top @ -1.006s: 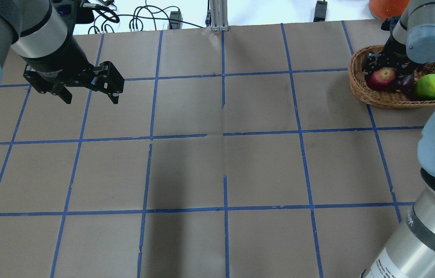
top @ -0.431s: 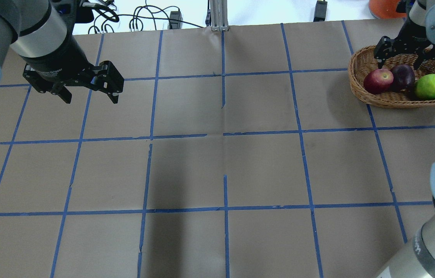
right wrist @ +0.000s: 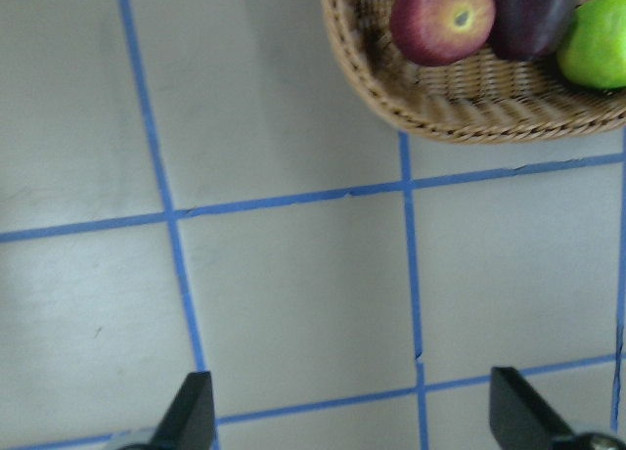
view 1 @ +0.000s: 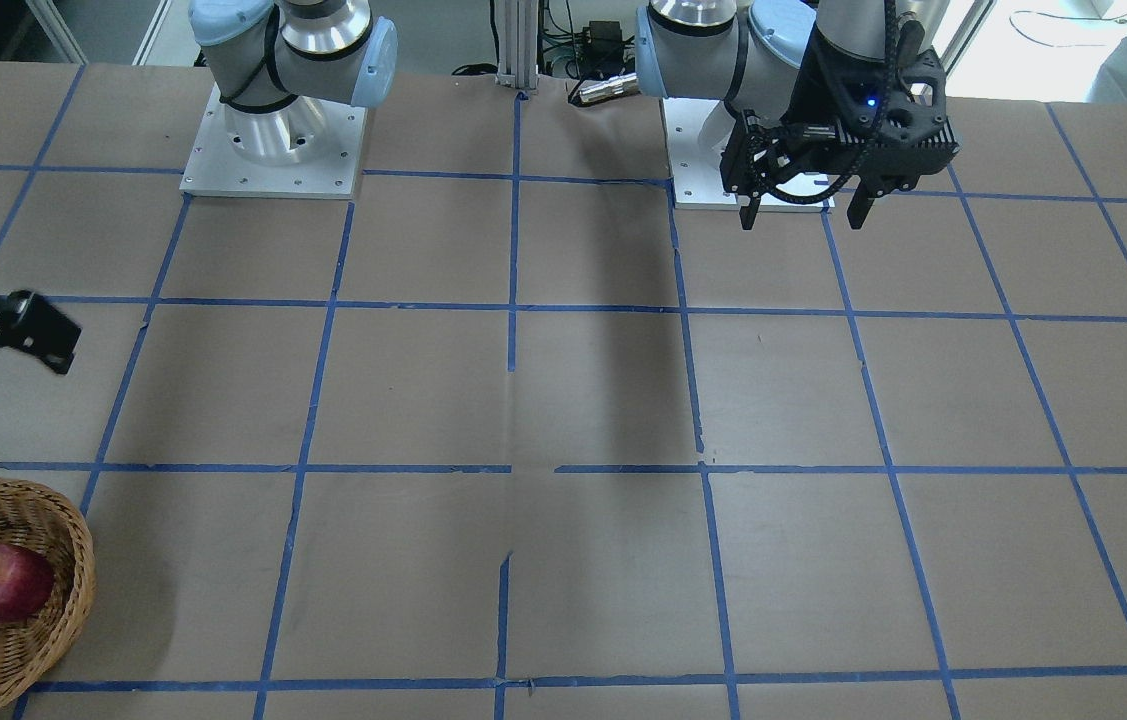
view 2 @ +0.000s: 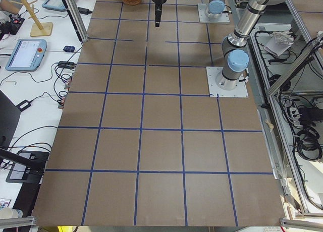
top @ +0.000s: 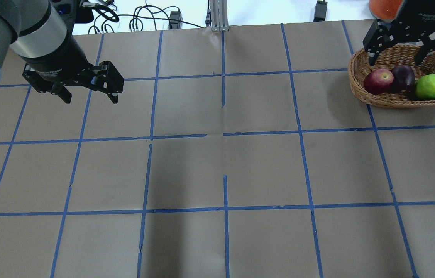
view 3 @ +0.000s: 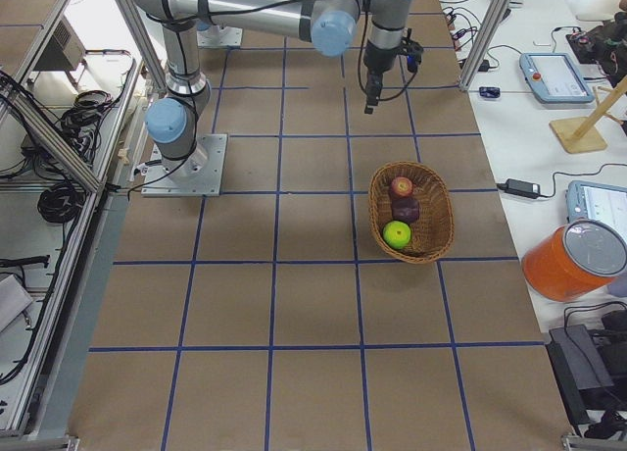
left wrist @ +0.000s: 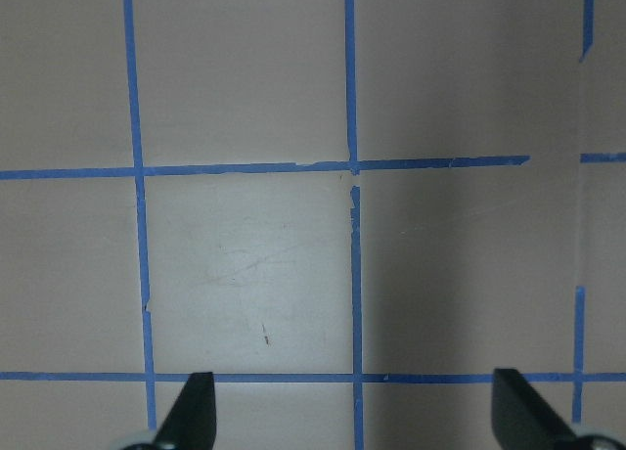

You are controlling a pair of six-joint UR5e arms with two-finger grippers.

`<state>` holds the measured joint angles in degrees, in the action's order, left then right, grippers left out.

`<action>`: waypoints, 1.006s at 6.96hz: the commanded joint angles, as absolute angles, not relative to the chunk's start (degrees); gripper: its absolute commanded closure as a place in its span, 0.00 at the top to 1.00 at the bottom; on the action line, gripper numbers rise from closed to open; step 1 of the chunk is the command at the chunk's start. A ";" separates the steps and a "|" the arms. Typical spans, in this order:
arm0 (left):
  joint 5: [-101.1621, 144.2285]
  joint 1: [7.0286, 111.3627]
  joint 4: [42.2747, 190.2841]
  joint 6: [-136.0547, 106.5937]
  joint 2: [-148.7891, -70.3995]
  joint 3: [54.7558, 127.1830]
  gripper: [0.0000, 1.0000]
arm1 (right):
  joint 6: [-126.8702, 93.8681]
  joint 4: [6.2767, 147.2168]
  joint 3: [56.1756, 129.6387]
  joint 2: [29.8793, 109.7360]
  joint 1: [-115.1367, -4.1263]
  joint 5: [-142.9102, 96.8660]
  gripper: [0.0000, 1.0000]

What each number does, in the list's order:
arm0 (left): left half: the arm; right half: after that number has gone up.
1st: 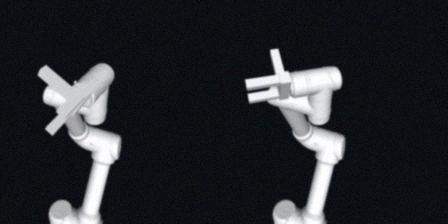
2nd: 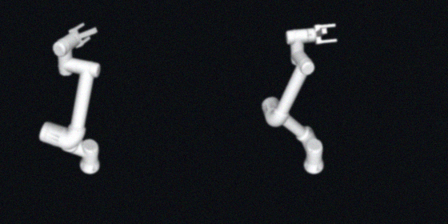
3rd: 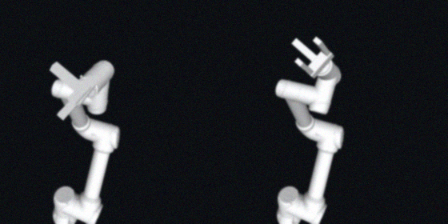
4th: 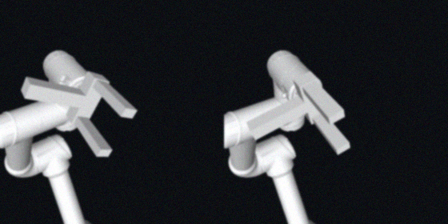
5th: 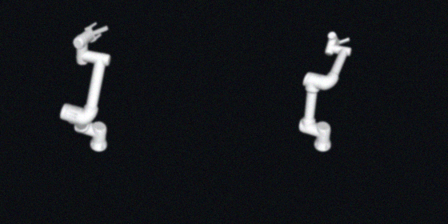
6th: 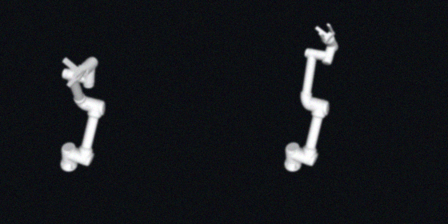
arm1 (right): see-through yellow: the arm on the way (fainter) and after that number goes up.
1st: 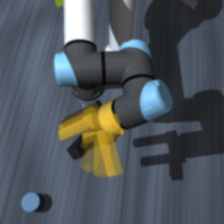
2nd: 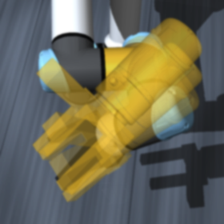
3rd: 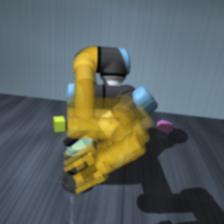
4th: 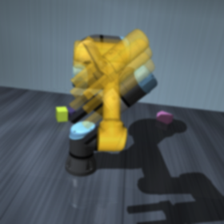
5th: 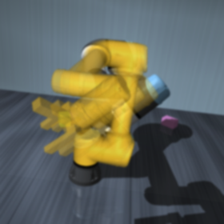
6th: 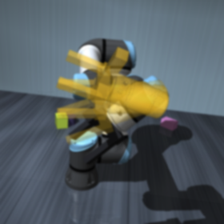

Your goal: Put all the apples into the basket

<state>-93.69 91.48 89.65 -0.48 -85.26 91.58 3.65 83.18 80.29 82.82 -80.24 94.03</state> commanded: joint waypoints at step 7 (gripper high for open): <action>-93.69 91.49 89.65 -0.44 -85.17 91.67 1.00 | -8.26 82.00 89.74 90.79 -87.98 90.26 1.00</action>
